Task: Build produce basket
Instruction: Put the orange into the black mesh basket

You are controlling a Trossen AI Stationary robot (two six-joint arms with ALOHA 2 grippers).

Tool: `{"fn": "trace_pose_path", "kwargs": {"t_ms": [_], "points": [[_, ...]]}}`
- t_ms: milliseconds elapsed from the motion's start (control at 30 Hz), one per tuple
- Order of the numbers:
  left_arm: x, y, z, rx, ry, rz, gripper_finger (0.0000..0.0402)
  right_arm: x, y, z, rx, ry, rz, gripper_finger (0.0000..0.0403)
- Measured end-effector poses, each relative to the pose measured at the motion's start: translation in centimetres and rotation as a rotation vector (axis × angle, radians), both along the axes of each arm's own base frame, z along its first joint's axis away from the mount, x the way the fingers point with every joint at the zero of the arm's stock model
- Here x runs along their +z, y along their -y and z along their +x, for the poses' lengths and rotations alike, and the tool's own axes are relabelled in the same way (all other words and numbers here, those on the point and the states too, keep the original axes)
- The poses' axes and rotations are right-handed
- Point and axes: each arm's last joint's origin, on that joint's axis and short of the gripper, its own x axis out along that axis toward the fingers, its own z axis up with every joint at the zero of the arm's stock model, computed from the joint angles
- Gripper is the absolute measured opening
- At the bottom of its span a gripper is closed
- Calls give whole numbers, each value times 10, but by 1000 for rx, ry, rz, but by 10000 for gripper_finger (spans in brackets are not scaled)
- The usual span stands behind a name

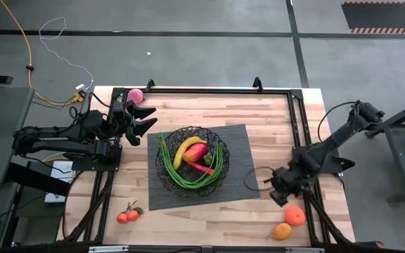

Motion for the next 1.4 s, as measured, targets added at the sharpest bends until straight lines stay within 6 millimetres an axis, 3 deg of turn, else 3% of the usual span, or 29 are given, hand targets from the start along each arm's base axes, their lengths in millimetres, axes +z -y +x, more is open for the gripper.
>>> {"fn": "trace_pose_path", "kwargs": {"t_ms": [200, 600, 1033, 1400], "points": [[0, 0, 0, 0, 0, 0, 257, -14, -26, -9, -15, -118, -13, 369], [0, 0, 0, 0, 1, 0, 257, -45, -48, -2, -35, -223, -80, 369], [0, 0, 0, 4, 1, 0, 257, -80, -56, 3, -10, -352, -160, 369], [0, 0, 0, 9, 1, -1, 257, -81, -58, 3, 29, -385, -124, 368]]}}
